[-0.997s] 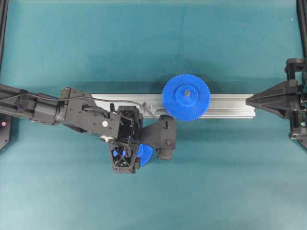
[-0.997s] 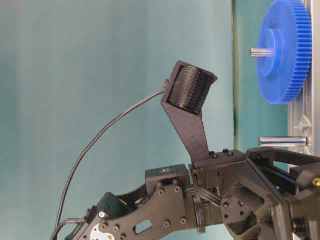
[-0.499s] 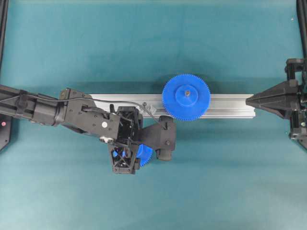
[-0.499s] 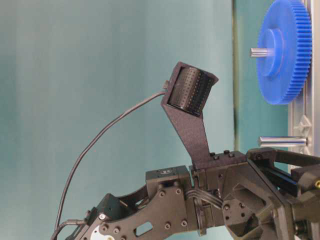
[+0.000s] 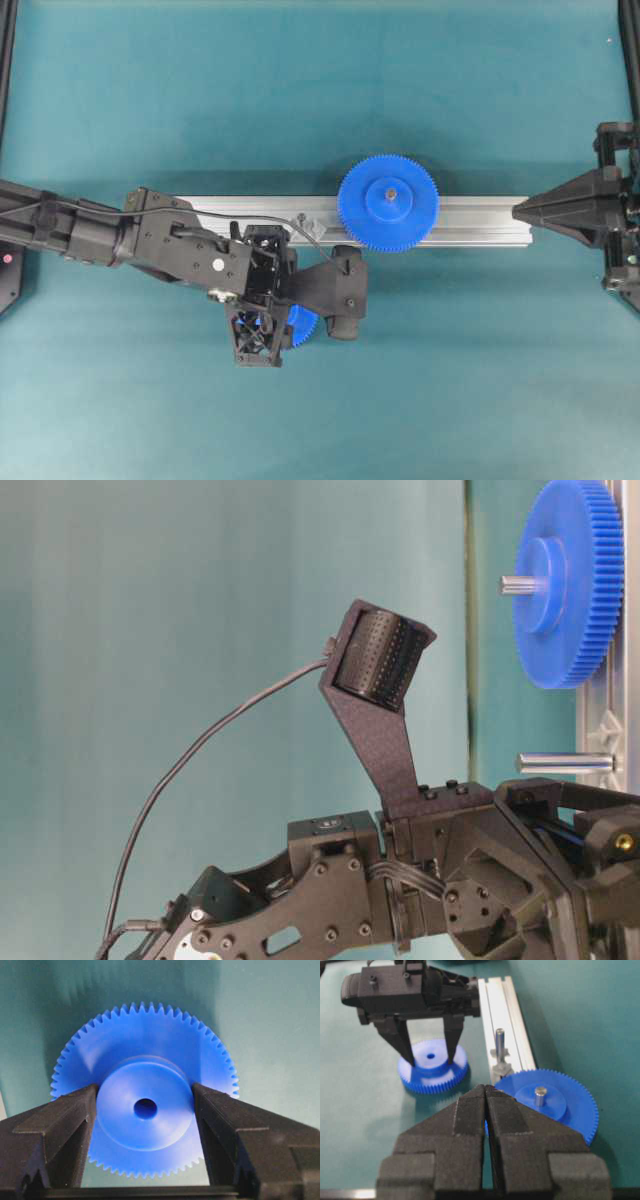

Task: Find the location of the shaft and insert the small gear.
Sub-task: 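Lift the small blue gear off the table with the left gripper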

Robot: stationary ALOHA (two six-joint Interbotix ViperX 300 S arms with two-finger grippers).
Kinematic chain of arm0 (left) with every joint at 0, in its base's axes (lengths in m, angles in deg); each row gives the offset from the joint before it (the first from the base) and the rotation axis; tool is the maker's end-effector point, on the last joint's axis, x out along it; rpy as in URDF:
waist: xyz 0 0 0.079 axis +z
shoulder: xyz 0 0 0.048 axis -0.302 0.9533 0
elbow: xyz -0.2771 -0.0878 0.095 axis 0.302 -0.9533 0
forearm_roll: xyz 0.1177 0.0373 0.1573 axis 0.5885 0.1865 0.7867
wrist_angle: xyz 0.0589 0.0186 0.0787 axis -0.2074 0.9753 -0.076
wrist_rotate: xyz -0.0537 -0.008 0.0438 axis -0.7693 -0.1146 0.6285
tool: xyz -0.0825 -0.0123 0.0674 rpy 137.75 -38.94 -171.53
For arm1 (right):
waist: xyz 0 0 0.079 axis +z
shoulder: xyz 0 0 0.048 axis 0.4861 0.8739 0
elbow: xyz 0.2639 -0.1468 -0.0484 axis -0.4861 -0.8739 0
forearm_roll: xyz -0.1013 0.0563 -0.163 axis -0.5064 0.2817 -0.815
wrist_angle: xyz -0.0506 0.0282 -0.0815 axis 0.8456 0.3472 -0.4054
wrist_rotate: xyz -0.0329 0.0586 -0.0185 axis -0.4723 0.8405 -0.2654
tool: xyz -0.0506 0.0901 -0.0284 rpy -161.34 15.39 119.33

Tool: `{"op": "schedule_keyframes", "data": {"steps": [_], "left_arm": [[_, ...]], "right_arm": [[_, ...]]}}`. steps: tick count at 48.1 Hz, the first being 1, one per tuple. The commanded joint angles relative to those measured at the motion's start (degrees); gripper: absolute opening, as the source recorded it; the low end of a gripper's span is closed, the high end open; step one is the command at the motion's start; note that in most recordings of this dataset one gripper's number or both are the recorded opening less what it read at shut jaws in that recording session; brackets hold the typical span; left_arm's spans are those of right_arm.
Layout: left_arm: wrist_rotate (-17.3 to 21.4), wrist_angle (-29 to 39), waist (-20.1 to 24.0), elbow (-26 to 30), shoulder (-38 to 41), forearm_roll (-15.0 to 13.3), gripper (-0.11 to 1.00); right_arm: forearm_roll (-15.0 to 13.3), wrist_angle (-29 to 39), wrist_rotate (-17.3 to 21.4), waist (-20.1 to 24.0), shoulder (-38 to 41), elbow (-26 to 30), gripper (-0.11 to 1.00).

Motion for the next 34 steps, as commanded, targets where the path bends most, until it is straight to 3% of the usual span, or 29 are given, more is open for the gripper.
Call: {"op": "schedule_keyframes", "data": {"steps": [1,34], "left_arm": [[0.35,0.26,-0.18,-0.09,0.0,0.09,0.64],[3.69,2.55,-0.18,3.6,-3.16,0.09,0.64]], "right_arm": [[0.0,-0.35,0.62,-0.18,0.35,0.62,0.01],[0.09,-0.26,0.62,-0.18,-0.79,0.26,0.01]]}}
